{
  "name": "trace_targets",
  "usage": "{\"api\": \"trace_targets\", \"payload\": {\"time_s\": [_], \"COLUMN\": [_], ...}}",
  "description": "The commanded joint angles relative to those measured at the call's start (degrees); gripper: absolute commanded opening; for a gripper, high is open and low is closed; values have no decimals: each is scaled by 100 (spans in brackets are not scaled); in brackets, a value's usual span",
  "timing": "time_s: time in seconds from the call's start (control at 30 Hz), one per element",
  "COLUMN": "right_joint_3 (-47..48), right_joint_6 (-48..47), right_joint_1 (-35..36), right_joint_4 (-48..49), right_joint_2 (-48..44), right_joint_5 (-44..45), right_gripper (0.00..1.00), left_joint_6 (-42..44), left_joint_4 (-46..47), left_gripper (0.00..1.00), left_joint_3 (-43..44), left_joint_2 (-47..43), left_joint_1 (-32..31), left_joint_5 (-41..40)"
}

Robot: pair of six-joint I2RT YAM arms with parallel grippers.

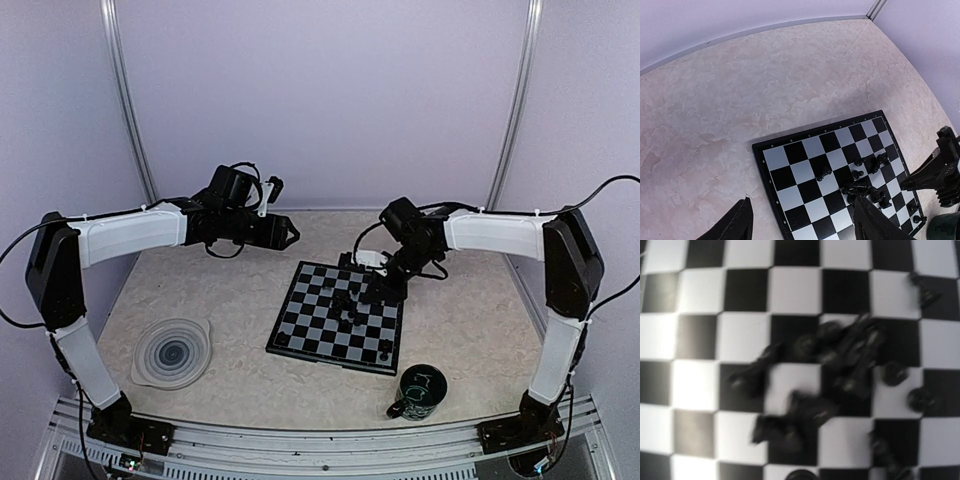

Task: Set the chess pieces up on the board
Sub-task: Pick up the pawn from the chessboard, then place the pawn at b7.

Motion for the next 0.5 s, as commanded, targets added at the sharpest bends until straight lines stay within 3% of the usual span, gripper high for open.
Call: {"api": "trace_targets", "payload": {"time_s": [0.0, 0.47], "right_joint_3": [-642, -1261], "right_joint_6": [-244, -211], "right_joint_1": [96, 507], "right_joint_4": [-152, -193], "right_joint_2": [-350, -458], "right_joint_5": [-284, -386], "right_gripper": [5, 7], "left_joint_6": [67, 62], "left_joint_4": [-55, -57], "left_gripper": [69, 69], "left_joint_3": [203, 208], "left_joint_2": [22, 48], "left_joint_1": [-59, -111], "left_joint_5": [45, 37]}}
